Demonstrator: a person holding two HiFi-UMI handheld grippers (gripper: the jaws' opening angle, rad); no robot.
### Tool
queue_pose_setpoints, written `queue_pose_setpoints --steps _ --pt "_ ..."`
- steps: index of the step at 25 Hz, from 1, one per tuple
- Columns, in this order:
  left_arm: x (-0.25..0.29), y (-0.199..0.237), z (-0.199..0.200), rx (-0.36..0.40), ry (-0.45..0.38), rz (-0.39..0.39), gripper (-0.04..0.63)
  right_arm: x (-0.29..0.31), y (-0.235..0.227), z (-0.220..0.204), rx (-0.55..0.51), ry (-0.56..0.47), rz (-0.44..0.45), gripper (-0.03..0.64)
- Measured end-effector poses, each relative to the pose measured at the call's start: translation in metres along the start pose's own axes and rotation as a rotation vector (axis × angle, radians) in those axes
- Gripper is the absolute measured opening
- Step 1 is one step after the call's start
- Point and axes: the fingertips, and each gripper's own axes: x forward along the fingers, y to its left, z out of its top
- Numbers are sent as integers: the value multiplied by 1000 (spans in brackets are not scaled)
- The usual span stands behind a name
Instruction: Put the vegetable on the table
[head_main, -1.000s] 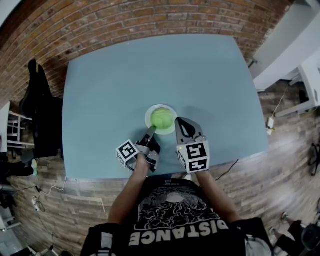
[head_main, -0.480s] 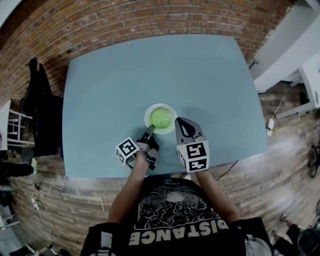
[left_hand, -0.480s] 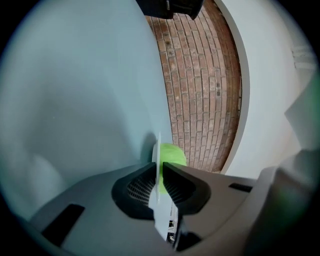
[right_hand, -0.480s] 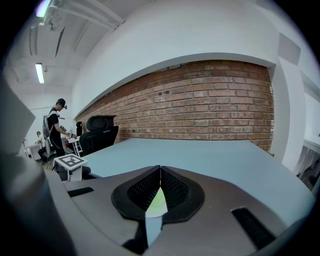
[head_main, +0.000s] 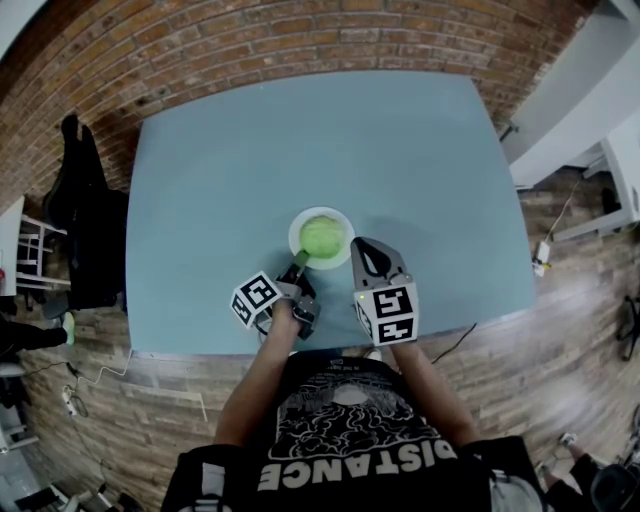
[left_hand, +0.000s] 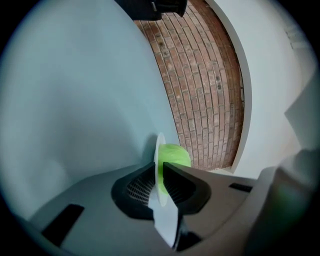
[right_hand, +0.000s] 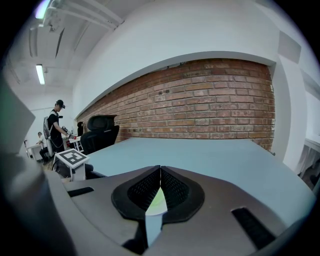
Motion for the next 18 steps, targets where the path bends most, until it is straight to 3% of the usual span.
queue_pose_setpoints --steps 18 --pt "2 23 4 214 58 301 37 -2 0 -8 -7 13 15 9"
